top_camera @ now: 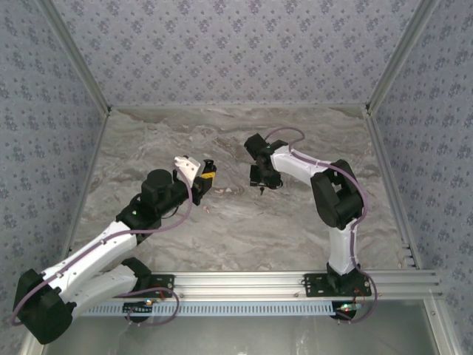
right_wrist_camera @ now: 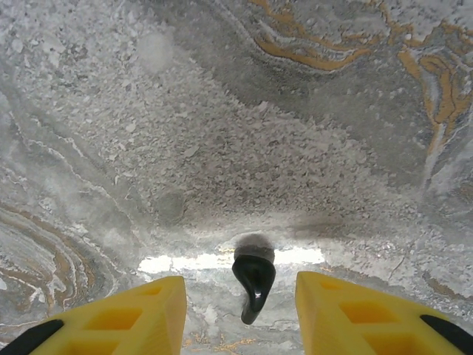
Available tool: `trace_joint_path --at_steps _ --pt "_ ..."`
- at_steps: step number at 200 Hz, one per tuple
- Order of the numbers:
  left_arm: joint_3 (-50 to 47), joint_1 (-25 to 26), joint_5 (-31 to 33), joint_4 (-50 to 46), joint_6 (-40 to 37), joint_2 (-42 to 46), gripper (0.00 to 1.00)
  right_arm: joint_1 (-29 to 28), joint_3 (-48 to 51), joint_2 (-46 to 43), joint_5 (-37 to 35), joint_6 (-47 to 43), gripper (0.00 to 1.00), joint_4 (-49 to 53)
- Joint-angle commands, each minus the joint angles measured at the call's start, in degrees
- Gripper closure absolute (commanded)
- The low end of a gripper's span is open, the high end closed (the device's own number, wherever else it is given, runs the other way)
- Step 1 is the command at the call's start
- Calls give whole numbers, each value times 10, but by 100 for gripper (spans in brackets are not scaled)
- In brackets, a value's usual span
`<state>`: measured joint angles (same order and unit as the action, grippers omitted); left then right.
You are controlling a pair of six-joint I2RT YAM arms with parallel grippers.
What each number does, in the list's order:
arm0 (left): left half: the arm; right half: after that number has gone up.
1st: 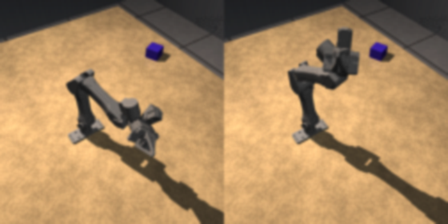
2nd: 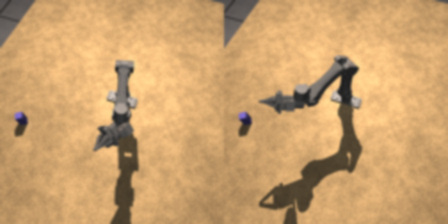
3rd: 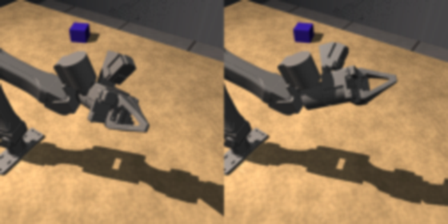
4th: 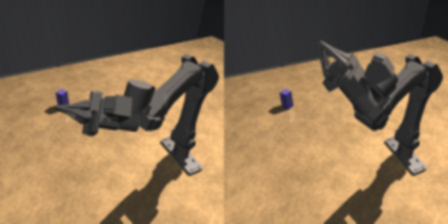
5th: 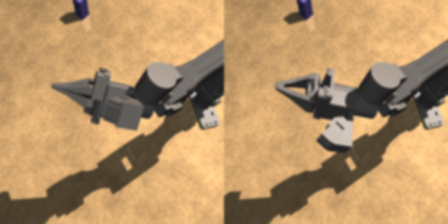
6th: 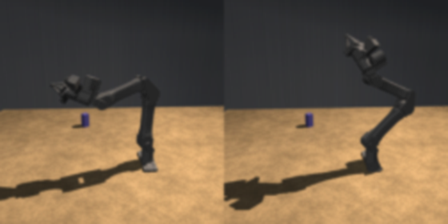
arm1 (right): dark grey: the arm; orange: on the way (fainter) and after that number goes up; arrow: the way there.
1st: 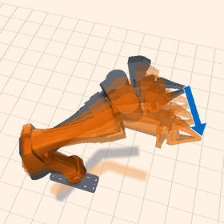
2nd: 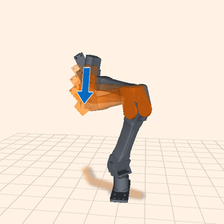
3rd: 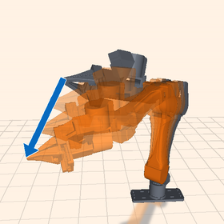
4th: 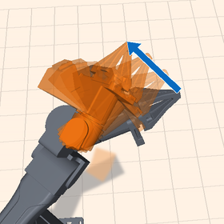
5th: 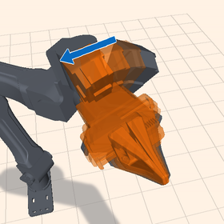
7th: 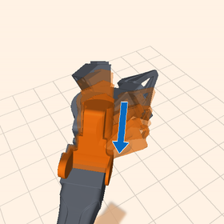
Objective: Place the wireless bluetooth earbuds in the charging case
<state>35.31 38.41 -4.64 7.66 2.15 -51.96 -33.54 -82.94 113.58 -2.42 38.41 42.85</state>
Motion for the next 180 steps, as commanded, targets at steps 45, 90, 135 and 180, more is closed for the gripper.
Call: trace_joint_path --at_steps 45,90,135,180 --pt "-3 4 -4 28 2 -2 88 -4 -24 26 -20 22 60 19" --pt "-4 3 -5 29 3 -3 88 -5 -25 36 -23 25 61 22" --pt "-4 3 -5 29 3 -4 88 -7 -27 43 -25 25 63 24" --pt "-4 4 -5 28 3 -4 88 -11 -29 49 -27 26 65 27"
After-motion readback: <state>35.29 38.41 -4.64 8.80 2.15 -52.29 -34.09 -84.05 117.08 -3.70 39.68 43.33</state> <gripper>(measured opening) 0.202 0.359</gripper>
